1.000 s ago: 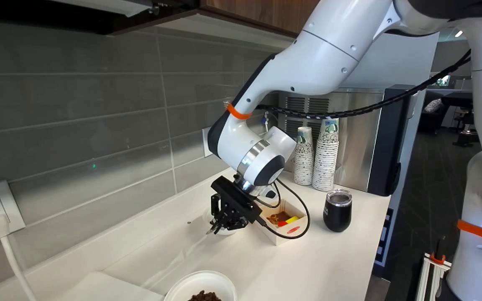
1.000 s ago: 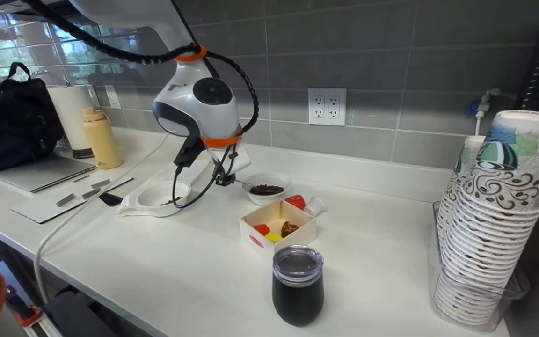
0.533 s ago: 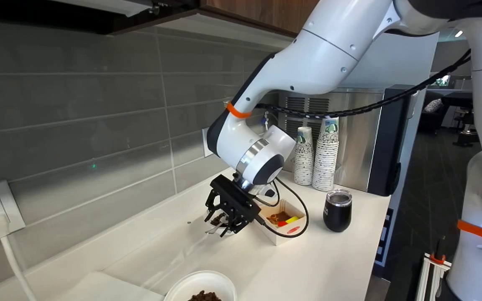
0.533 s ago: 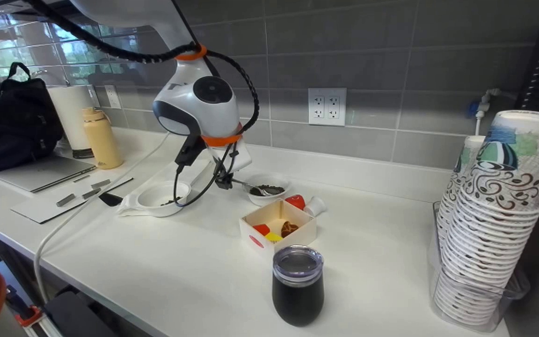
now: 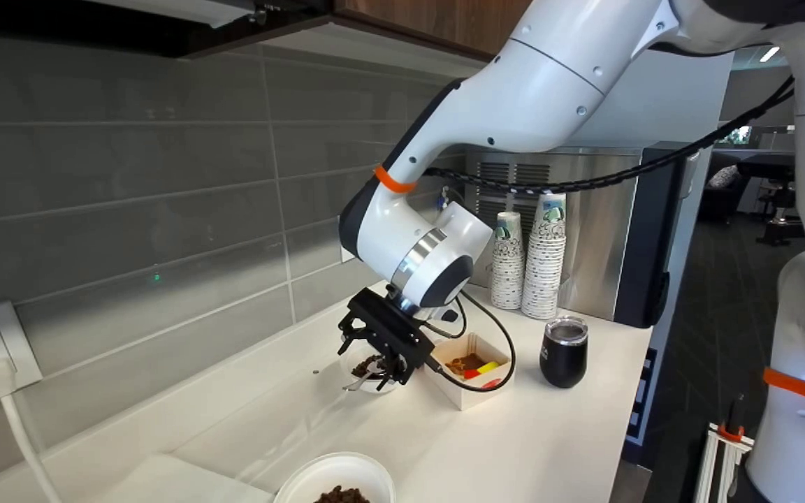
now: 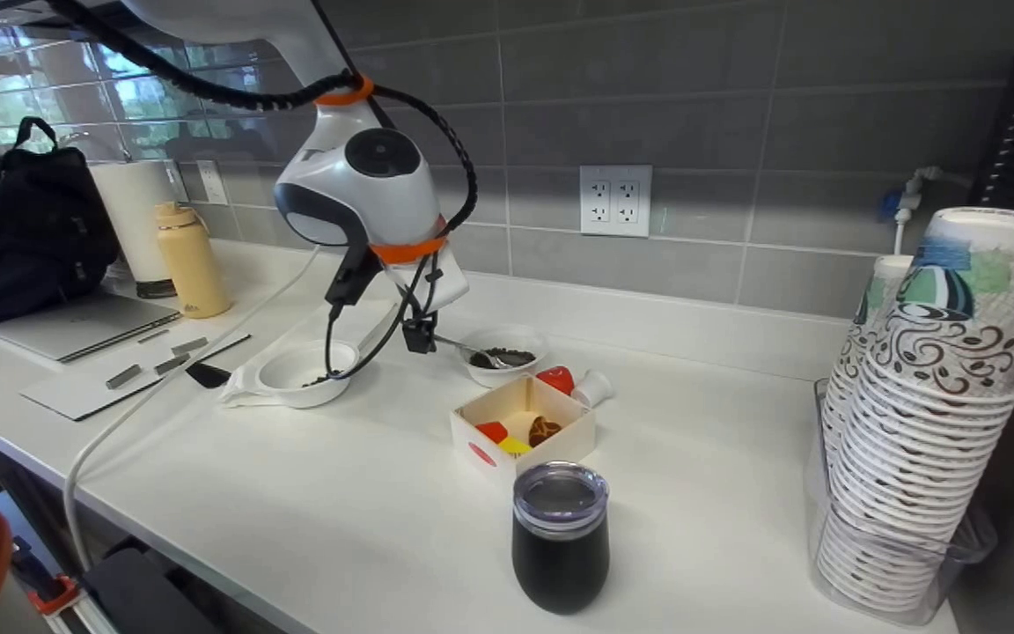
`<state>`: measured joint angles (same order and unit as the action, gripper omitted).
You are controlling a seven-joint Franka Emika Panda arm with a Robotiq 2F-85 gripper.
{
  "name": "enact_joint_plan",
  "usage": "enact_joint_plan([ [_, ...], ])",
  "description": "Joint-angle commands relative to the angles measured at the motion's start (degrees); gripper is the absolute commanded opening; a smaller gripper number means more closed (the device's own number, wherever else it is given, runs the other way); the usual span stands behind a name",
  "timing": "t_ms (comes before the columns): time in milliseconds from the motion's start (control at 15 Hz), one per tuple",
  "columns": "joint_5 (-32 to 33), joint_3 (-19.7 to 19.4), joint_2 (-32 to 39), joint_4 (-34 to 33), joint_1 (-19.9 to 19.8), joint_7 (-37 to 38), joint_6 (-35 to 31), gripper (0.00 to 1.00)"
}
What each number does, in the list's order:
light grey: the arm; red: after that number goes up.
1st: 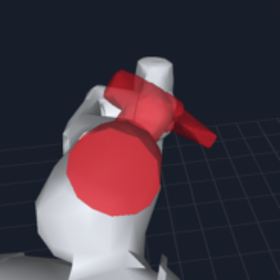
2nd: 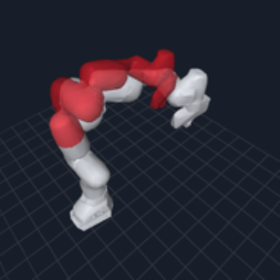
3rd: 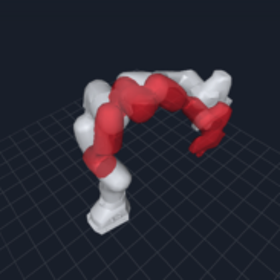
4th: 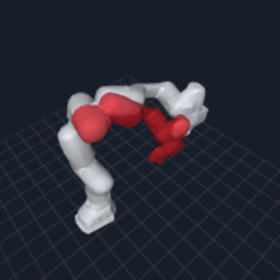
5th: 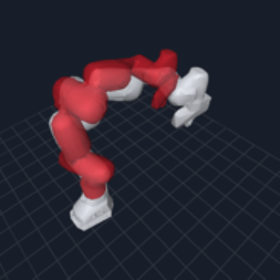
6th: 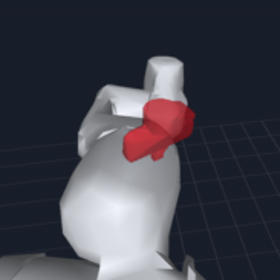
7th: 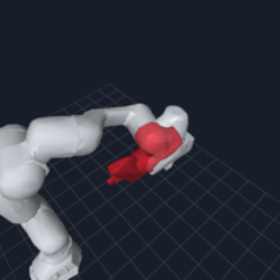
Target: Stir the objects in the bowl using the silver spoon
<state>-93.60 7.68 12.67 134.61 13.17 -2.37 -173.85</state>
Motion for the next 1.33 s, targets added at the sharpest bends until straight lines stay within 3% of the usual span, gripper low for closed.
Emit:
enact_joint_plan([
  [0, -0.41, 1.56, -5.84, 4.42, 2.07, 1.51, -5.01, 1.00],
  [200, 1.32, 2.99, -10.39, 9.38, 3.06, 3.47, -7.77, 1.00],
  [600, 11.38, 4.50, -19.19, 21.08, 2.60, 5.60, -1.24, 1.00],
  [933, 30.15, 4.05, -25.50, 26.29, 0.54, 12.56, 6.94, 1.00],
  [1000, 33.98, 4.66, -21.92, 22.72, -1.15, 13.45, 8.00, 1.00],
  [1267, 52.46, 8.17, -25.65, 22.78, -7.72, 24.38, 15.40, 1.00],
])
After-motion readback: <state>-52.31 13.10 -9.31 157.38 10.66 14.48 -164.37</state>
